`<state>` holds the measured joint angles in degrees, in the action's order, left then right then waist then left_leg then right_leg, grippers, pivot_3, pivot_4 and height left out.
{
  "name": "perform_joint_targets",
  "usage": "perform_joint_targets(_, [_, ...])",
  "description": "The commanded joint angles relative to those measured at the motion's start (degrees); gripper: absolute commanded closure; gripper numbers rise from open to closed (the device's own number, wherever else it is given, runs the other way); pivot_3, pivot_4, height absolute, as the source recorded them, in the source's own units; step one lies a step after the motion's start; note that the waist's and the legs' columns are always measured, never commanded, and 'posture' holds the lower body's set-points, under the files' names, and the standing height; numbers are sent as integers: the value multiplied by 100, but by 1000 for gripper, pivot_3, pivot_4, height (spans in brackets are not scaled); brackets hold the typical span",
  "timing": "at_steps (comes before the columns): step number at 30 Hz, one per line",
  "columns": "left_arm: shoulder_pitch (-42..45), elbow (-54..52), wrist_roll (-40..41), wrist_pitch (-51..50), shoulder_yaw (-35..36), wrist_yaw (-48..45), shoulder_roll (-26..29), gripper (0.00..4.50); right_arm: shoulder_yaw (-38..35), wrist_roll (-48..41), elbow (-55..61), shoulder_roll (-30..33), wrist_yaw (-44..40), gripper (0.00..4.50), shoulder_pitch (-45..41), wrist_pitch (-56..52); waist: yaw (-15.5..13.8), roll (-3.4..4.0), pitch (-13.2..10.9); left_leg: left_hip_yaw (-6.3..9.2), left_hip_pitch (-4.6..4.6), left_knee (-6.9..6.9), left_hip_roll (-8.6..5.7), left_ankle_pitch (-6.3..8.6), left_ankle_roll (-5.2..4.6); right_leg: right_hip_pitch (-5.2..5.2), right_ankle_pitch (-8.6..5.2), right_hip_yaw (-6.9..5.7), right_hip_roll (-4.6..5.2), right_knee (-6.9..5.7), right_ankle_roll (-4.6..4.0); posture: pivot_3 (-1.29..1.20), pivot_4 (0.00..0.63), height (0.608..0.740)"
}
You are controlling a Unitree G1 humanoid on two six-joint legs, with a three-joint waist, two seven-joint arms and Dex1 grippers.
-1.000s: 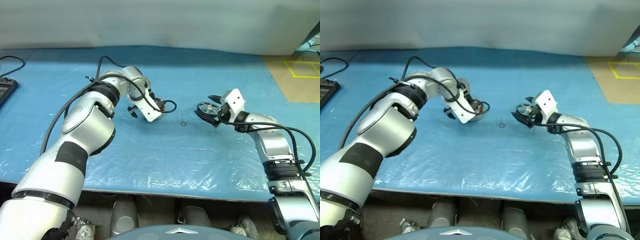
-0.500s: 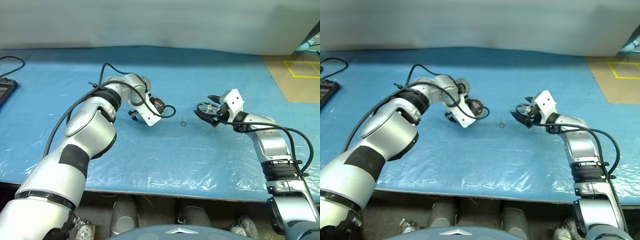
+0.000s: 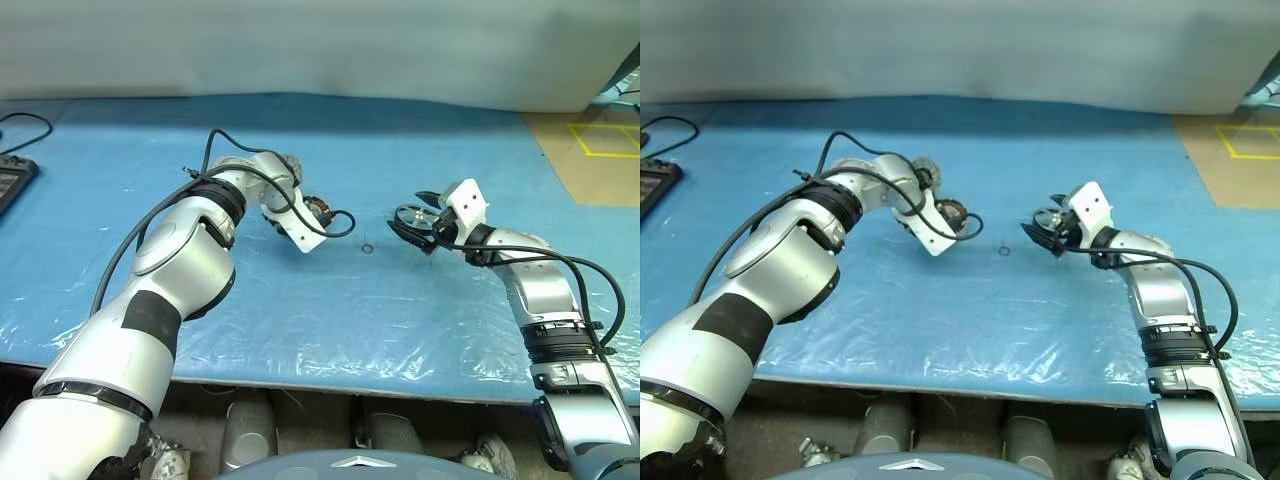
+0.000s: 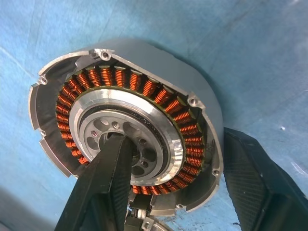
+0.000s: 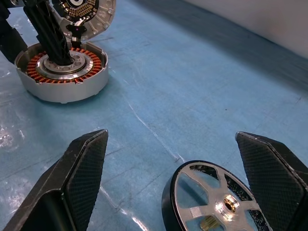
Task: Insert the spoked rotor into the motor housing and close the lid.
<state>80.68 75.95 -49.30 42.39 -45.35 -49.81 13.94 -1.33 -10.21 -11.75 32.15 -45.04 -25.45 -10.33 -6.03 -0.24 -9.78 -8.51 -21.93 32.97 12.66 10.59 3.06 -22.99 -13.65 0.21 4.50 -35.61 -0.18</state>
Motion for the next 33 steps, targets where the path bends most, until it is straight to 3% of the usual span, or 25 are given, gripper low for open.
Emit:
perform_joint_targets(1, [-84, -71, 141, 683, 21, -112, 10, 2170, -168, -69, 219, 56, 30, 0, 62, 147, -4, 0, 0, 0, -1, -2, 0, 0, 0, 0, 0, 0, 0, 3, 0, 0, 150, 740])
perform_joint_targets(20, [-209, -1300, -123, 3533, -414, 693, 783, 2170, -176, -80, 410, -106, 341, 0, 409, 213, -3, 0, -1, 1, -14, -20, 2, 1, 2, -9, 0, -8, -4, 23, 1, 0, 150, 740])
perform_joint_targets(26, [-186, -1654, -337, 3915, -505, 1038, 860, 2170, -144, -69, 400, -126, 360, 0, 418, 237, -3, 0, -2, 1, -15, -19, 2, 1, 3, -9, 0, -8, -4, 22, 2, 0, 150, 740])
perform_joint_targets(33, [-117, -1921, -1336, 3936, -802, 2089, 965, 2170, -147, -58, 350, -120, 370, 0, 360, 264, 22, 0, -2, 1, -13, -19, 3, 1, 4, -10, 1, -6, -10, 20, 3, 0, 150, 740])
